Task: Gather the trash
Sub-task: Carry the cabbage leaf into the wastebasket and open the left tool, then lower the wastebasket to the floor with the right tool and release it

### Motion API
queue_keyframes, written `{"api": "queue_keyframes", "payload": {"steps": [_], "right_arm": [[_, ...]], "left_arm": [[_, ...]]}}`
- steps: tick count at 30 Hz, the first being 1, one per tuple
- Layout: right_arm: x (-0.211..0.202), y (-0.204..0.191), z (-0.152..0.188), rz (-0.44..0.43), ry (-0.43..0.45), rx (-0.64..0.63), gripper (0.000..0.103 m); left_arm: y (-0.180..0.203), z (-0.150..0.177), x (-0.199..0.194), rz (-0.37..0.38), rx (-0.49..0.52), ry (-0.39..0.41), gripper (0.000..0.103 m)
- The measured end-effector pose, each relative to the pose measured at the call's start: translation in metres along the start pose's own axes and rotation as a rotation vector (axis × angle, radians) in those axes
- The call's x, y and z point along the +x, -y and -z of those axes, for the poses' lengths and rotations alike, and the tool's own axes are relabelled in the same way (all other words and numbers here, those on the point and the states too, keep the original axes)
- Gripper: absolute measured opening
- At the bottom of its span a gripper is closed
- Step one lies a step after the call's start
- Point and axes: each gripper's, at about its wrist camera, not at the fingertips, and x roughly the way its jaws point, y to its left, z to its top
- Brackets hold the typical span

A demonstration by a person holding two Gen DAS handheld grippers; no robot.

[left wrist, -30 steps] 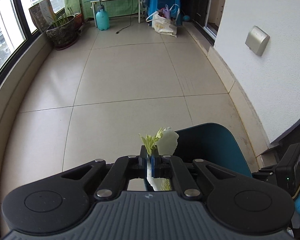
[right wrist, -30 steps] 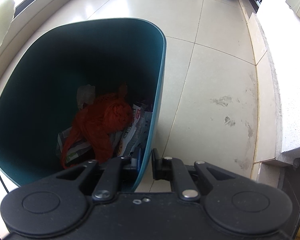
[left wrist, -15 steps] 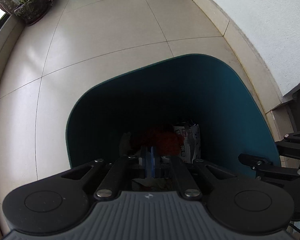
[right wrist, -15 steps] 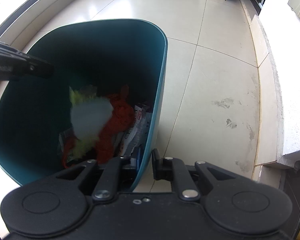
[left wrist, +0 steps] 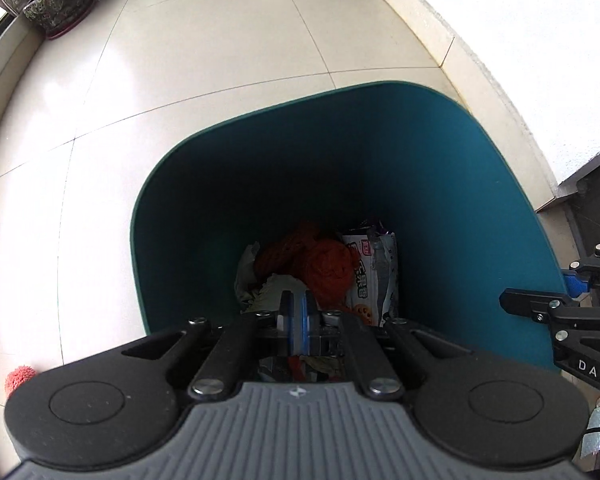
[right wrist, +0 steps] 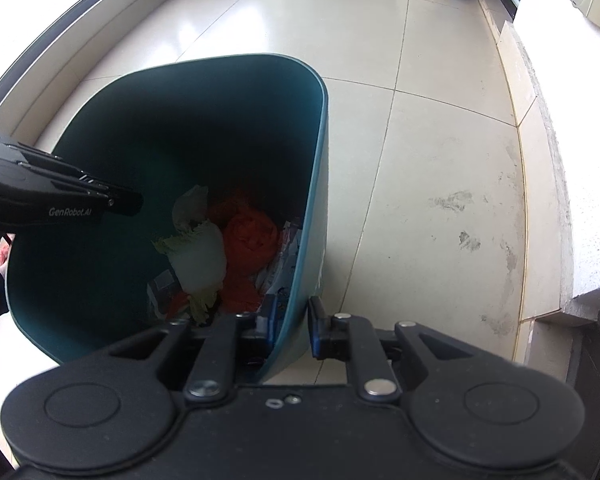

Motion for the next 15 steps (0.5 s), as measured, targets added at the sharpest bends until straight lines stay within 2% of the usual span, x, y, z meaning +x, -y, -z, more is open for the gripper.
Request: {"api": "queue_keyframes", "payload": {"steps": [6, 9, 15], "right_arm": [[-0.043, -0.025, 0.0, 0.064, 0.057, -0.051, 0.019], [-0.07, -0.037, 0.001, 0.064, 0.104, -0.054, 0.019], [-0.118, -0.066, 0.014, 0.081, 0.209, -0.038, 0.037]], "left_arm": [[-0.011, 0.016, -0.049, 0.024, 0.002, 0.086, 0.003], [-0.02, 0.025, -0.075, 0.02, -0.004, 0.133, 0.003], [-0.038, 0.047, -0.121, 0.02, -0.025, 0.213, 0.004]]}}
